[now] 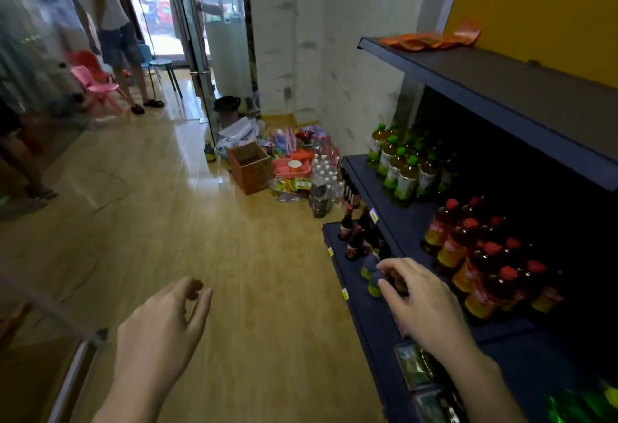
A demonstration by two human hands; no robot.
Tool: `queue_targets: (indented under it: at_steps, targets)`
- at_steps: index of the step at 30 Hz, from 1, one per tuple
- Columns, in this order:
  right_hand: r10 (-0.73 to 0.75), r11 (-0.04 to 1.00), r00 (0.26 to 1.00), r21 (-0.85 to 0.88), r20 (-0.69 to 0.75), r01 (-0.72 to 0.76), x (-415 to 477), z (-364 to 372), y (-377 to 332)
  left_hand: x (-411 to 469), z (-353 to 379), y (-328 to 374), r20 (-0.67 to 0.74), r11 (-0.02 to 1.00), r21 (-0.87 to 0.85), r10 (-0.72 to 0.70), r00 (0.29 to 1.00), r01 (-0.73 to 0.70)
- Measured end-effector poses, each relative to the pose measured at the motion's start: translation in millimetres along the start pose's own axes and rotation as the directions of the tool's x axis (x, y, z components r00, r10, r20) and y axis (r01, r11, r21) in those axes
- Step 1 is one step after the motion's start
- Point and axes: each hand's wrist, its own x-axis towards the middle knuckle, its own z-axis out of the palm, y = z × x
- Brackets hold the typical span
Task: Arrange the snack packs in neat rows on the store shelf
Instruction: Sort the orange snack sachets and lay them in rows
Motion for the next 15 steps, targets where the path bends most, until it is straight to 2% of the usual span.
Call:
queue_targets:
  at_steps: [4,11,15]
  targets:
    - [0.072,0.997,0.995,0.009,-0.072,-0.071,76,6,-15,95,-1,-4,-0.049,0.999,-0.012,0.05,0.998,-0.05]
    - [0.155,0.988,0.987,0.011,-0.052,-0.155,180,29,-11,214,36,24,0.002,0.987,-0.11,0.118,0.993,-0.117]
    - [0.183,0.983,0.982,0.008,-0.05,-0.183,257,44,1,295,64,32,-0.022,0.987,-0.127,0.099,0.995,-0.101]
